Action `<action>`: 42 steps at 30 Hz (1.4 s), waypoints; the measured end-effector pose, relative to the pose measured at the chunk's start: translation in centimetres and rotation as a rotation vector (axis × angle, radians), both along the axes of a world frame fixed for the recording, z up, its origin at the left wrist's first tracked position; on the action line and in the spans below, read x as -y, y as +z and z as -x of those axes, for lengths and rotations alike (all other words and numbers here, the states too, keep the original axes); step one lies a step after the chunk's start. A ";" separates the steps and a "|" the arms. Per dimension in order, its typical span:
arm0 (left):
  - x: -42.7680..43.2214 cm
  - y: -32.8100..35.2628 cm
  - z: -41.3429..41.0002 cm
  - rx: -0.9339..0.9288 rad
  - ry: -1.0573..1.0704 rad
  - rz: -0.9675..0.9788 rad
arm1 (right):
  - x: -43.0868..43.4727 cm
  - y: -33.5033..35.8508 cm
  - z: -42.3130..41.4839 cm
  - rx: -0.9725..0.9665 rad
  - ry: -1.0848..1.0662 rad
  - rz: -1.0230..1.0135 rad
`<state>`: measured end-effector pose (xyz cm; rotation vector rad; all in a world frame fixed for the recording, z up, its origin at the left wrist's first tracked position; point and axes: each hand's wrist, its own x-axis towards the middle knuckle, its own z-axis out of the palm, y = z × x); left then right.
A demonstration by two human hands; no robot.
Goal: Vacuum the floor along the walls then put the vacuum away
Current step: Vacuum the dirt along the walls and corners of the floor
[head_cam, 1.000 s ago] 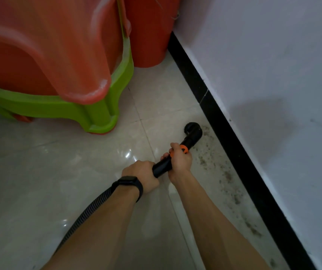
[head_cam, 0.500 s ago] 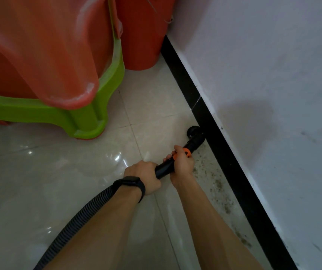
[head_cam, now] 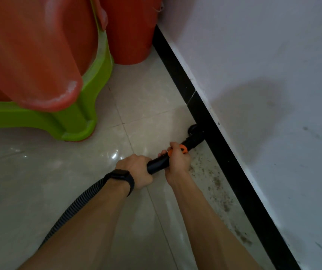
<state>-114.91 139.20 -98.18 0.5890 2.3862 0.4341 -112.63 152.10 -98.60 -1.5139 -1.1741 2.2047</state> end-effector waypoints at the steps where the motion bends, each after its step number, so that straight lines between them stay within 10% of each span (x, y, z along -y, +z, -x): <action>1: 0.0 0.0 0.3 -0.006 0.015 0.001 | 0.0 0.1 0.5 0.001 0.014 -0.004; 42: 13.3 3.0 -9.3 -0.176 -0.157 -0.040 | 10.6 1.4 -6.6 0.012 -0.209 0.209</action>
